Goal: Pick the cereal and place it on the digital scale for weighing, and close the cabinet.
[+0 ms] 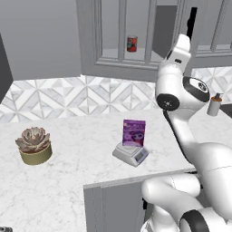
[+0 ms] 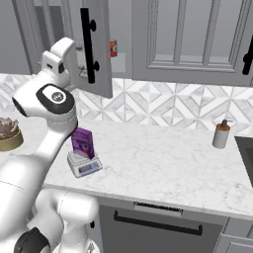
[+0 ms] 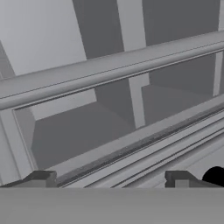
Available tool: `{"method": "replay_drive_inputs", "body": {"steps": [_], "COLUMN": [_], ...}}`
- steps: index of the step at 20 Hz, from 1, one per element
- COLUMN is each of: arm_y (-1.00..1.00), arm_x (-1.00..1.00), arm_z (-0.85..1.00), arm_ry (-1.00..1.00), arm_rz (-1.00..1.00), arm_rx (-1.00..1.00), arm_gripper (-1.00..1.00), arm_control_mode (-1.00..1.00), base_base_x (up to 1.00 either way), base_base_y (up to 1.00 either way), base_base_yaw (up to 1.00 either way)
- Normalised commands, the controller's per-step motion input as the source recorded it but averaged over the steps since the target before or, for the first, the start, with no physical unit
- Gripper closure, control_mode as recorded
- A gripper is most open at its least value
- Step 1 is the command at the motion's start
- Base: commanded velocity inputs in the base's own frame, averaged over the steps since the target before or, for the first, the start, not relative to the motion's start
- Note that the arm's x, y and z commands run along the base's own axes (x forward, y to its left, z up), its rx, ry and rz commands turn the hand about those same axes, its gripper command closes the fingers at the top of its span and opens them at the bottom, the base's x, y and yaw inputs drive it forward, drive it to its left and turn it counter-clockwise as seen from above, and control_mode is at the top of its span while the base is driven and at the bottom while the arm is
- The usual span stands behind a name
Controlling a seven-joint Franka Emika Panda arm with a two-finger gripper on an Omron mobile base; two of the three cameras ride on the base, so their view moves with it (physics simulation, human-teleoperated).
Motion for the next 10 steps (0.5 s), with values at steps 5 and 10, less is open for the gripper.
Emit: {"method": "replay_drive_inputs", "body": {"steps": [5,10], "arm_y": [-0.14,0.00], "arm_x": [0.53,0.66], "arm_z": [-0.07,-0.12], "arm_ry": [0.01,0.02], "arm_rz": [0.09,0.08], "arm_rx": [0.01,0.00], "arm_gripper": [-1.00,-1.00], "arm_control_mode": [-1.00,-1.00], "base_base_x": [0.00,0.00], "base_base_y": [0.00,0.00], "base_base_yaw": [0.00,0.00]}}
